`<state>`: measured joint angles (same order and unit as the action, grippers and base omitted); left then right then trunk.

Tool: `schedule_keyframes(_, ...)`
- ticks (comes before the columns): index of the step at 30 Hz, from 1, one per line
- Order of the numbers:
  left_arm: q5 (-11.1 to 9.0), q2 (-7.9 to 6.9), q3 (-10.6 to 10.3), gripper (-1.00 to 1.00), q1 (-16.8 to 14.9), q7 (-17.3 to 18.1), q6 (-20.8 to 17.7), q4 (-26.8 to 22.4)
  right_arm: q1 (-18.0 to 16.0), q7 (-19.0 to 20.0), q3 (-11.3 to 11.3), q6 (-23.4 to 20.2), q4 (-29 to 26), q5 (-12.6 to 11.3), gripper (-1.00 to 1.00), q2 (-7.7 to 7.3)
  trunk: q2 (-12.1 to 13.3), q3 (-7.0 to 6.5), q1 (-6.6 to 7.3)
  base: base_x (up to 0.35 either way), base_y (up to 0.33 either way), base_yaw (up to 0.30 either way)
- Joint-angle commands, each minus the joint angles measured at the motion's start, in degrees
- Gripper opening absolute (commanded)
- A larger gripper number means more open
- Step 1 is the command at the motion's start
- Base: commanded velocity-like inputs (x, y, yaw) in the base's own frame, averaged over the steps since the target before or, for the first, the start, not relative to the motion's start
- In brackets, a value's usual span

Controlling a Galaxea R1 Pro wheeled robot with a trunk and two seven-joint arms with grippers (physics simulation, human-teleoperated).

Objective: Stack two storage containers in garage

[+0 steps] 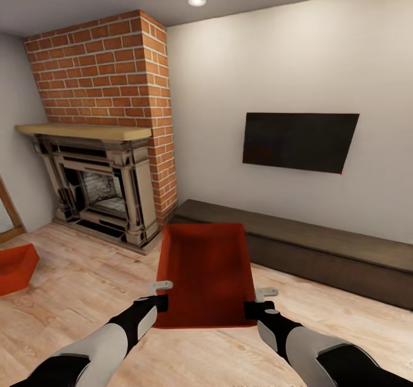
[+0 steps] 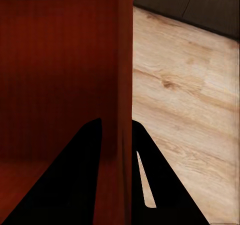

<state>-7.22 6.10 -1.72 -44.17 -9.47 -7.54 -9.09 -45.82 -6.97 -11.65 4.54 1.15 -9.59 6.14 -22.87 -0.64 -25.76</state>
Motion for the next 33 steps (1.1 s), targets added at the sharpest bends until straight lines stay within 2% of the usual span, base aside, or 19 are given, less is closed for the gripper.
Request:
schedule_keyframes(1, 0.7, -0.66, 0.2, -1.0, 0.0, -2.4, -0.4, -0.3, 0.0, -4.7, 0.8, 0.4, 0.3, -1.3, -1.0, 0.02, -0.1, 0.02, -0.02, 0.0, 0.0, -0.294)
schedule_keyframes(33, 0.7, -0.76, 0.2, -1.0, 0.0, -2.4, -0.4, -0.1, -0.1, -4.7, 0.8, 0.3, 0.1, -1.3, -1.0, 0.01, -0.1, 0.02, -0.02, 0.0, 0.0, -0.294)
